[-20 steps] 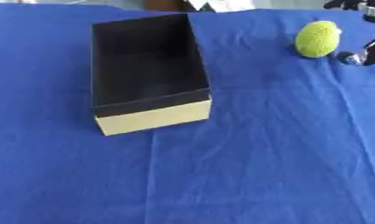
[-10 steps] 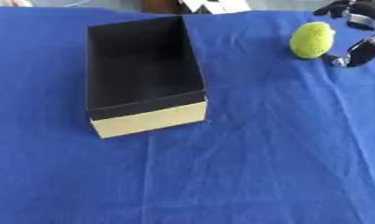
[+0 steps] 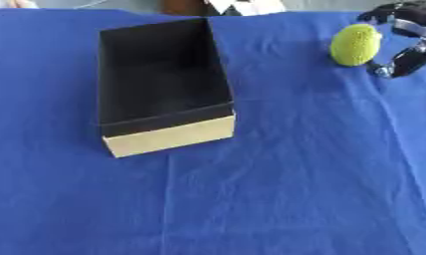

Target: Pick up objects on the table and place them in the box.

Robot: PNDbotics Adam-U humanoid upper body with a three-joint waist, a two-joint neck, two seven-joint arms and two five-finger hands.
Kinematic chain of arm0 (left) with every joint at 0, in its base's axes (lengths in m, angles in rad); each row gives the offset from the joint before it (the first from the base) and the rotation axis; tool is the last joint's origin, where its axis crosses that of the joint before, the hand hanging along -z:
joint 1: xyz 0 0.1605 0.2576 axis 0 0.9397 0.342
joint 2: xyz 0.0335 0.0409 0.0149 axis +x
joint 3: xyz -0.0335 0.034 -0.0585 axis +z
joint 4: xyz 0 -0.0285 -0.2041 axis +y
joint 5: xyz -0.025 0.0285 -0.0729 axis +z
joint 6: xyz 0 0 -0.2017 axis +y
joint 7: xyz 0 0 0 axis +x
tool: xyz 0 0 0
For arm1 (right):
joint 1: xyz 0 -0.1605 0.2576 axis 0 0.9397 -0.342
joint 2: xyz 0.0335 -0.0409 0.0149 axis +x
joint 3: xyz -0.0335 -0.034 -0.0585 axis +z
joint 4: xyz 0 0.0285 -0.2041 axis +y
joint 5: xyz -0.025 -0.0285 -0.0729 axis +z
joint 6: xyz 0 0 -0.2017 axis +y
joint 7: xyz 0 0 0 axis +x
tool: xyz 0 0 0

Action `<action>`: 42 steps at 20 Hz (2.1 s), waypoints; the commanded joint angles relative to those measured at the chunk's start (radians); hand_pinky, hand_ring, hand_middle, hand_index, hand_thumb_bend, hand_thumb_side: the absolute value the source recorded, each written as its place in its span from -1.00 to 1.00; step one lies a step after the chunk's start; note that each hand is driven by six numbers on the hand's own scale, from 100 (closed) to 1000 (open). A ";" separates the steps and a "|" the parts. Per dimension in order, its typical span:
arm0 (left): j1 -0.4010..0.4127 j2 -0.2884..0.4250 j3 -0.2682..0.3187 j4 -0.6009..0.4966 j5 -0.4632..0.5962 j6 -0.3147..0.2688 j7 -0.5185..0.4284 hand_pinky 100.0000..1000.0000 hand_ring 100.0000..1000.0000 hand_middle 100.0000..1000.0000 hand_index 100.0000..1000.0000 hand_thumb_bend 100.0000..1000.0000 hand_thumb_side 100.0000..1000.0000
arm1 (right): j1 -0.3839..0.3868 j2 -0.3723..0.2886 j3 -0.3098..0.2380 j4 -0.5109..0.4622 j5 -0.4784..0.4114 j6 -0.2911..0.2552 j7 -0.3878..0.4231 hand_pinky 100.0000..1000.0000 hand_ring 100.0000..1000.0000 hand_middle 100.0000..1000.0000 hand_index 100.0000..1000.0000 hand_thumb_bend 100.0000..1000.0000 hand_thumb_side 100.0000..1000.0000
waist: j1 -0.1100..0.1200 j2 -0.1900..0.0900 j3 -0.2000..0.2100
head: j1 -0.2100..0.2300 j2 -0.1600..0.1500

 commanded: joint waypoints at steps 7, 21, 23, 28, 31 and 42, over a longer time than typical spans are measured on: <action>-0.011 0.010 -0.002 -0.015 0.003 0.002 -0.007 -0.14 0.28 0.23 0.25 0.85 0.44 | -0.055 -0.011 -0.014 0.032 0.033 0.005 -0.009 0.81 0.78 0.82 1.00 -0.42 -1.00 | 0.014 0.009 0.005 | -0.018 -0.023; -0.015 0.007 -0.005 -0.015 0.007 0.002 -0.011 -0.15 0.28 0.24 0.25 0.85 0.43 | -0.136 0.042 -0.027 0.167 0.122 0.010 -0.007 0.81 0.78 0.82 1.00 -0.41 -1.00 | 0.015 0.032 0.019 | -0.037 -0.052; -0.016 0.007 -0.005 -0.015 0.008 0.003 -0.012 -0.15 0.28 0.24 0.25 0.85 0.43 | -0.146 0.048 -0.035 0.181 0.135 0.017 -0.016 0.80 0.77 0.82 1.00 -0.43 -1.00 | 0.014 0.036 0.022 | -0.041 -0.057; -0.017 0.007 -0.007 -0.015 0.009 0.004 -0.014 -0.16 0.29 0.24 0.25 0.85 0.42 | -0.163 0.054 -0.042 0.192 0.139 0.020 -0.026 0.79 0.75 0.78 1.00 -0.64 -1.00 | 0.012 0.044 0.024 | -0.044 -0.062; -0.017 0.006 -0.008 -0.015 0.009 0.004 -0.016 -0.16 0.29 0.24 0.25 0.85 0.42 | -0.173 0.056 -0.045 0.198 0.139 0.025 -0.022 0.75 0.69 0.70 0.99 -0.80 -1.00 | 0.011 0.047 0.025 | -0.045 -0.063; -0.017 0.006 -0.009 -0.015 0.010 0.008 -0.020 -0.16 0.29 0.24 0.24 0.84 0.42 | -0.182 0.055 -0.047 0.198 0.161 0.004 -0.065 0.54 0.39 0.33 0.62 -0.80 -1.00 | 0.009 0.053 0.023 | -0.044 -0.058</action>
